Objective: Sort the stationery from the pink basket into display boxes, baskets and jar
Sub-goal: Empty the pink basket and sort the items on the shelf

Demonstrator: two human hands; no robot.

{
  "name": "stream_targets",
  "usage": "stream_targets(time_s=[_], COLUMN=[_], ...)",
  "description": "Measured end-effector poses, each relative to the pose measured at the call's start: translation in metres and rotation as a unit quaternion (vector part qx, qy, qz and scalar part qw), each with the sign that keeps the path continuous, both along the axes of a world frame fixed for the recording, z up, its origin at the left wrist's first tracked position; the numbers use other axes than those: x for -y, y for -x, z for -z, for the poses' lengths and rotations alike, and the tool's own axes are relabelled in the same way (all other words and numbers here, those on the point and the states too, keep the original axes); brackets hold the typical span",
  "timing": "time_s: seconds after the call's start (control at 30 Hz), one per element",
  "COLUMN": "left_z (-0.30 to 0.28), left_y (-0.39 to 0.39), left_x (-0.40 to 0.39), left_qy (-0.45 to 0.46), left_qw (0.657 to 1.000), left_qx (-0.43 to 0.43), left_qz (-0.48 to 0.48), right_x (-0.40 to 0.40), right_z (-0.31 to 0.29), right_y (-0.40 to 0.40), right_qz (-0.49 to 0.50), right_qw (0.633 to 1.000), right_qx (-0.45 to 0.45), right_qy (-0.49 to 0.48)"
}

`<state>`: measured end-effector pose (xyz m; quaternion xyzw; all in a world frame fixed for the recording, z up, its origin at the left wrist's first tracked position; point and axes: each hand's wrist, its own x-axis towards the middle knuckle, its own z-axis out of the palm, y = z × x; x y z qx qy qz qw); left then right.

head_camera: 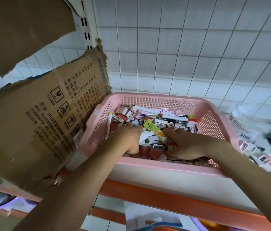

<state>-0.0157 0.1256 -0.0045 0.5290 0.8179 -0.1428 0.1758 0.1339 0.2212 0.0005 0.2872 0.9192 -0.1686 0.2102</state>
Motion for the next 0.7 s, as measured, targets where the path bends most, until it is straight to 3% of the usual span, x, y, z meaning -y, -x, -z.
stream_targets(time_s=[0.3, 0.53, 0.7], left_z=[0.000, 0.000, 0.008], left_y=[-0.001, -0.002, 0.002], left_x=[0.004, -0.007, -0.005], left_qy=[-0.023, 0.025, -0.024], left_qw=[0.999, 1.000, 1.000], left_qx=[0.025, 0.003, -0.009], left_qz=[-0.009, -0.009, 0.007], right_x=[-0.002, -0.002, 0.001], right_z=[0.001, 0.002, 0.008], right_y=[-0.002, 0.001, -0.002], right_qz=[0.004, 0.025, 0.025], right_qw=[1.000, 0.999, 0.998], right_qx=[-0.005, -0.032, -0.059], right_qy=[-0.010, 0.007, -0.007])
